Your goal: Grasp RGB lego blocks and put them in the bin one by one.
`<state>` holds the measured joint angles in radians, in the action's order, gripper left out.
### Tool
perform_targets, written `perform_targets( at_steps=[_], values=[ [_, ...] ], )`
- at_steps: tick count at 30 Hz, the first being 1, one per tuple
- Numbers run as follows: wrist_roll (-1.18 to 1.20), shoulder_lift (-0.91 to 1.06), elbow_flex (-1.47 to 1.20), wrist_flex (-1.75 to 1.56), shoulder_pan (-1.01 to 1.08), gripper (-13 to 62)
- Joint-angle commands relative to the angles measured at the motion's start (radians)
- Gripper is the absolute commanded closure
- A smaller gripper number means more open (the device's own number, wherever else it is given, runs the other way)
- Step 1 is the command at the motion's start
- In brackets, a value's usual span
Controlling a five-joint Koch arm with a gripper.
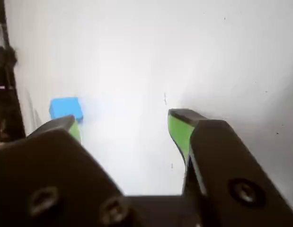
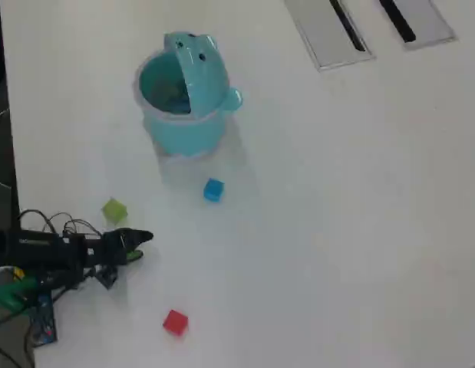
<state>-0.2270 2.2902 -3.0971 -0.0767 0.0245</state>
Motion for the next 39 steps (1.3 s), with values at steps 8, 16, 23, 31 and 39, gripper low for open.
perform_targets(
  at_steps=[8,16,23,31,39],
  values=[
    [0.002,0.057,-0.074,0.071,0.000,15.2],
    [-0.012,0.058,-0.074,-0.020,-0.002,15.6],
    [-0.072,0.058,-0.071,-0.143,0.023,16.3],
    [-0.091,0.060,-0.072,-0.268,0.087,16.3],
    [-0.249,0.061,-0.072,-0.304,0.121,16.2]
  ],
)
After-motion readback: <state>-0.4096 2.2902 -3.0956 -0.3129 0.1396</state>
